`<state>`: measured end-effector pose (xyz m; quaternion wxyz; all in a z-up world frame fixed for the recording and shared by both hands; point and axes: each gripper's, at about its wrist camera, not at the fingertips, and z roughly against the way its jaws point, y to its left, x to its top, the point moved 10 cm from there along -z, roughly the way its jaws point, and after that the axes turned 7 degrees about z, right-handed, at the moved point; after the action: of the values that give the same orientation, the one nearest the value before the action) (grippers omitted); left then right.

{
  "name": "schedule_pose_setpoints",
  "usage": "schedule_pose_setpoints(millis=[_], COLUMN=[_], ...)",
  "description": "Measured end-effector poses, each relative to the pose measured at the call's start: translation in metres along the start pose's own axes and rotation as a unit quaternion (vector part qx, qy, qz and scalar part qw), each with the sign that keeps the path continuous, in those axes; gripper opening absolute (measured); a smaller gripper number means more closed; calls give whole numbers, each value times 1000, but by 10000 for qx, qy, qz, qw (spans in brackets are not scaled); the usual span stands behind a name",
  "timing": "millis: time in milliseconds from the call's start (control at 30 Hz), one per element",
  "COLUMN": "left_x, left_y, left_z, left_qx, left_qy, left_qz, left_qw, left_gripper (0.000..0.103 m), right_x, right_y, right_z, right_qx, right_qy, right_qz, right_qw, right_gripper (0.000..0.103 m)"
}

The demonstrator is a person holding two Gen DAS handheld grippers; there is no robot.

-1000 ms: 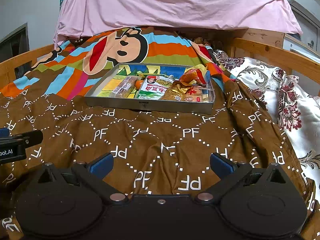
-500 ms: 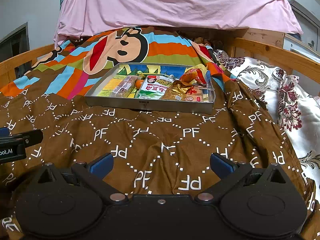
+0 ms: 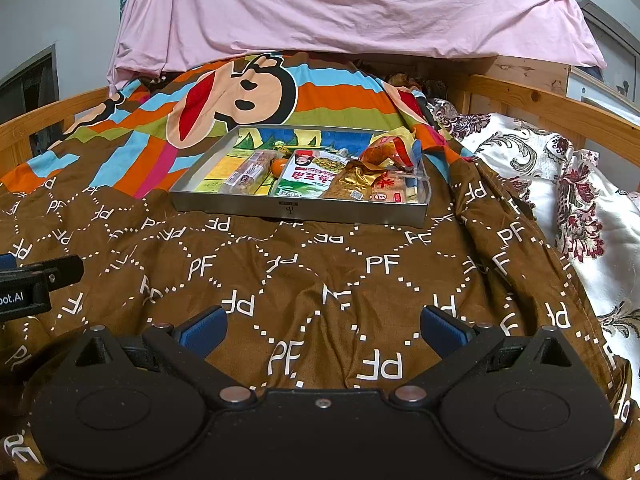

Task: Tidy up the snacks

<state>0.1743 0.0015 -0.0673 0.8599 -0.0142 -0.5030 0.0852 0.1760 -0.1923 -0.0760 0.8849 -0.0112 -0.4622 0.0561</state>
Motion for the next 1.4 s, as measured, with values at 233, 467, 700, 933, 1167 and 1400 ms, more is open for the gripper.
schedule_pose_setpoints(millis=[233,467,700,933,1167,1400], left_x=[1,0,0,0,0,0], left_y=[1,1,1,2,2,1], left_z=[1,3,4,4,4,4], left_qx=[-30,-30,-73,-64,-64,-54], left_qy=[-8,-69,-111,-113,-119,-123], left_qz=[126,51,55,67,44,29], left_qw=[9999,10000,9999,9999,9999,9999], left_gripper=[102,103,102,102,103,102], right_x=[-1,-1,0,-1,0,-1], right_y=[0,0,0,1,1,1], right_z=[0,0,0,0,0,0], right_qx=[20,21,20,19,20,21], right_qy=[-5,-2,0,3,8,13], right_qz=[-1,6,5,5,6,10], right_qw=[10000,10000,10000,10000,10000,10000], right_gripper=[102,102,102,102,102,102])
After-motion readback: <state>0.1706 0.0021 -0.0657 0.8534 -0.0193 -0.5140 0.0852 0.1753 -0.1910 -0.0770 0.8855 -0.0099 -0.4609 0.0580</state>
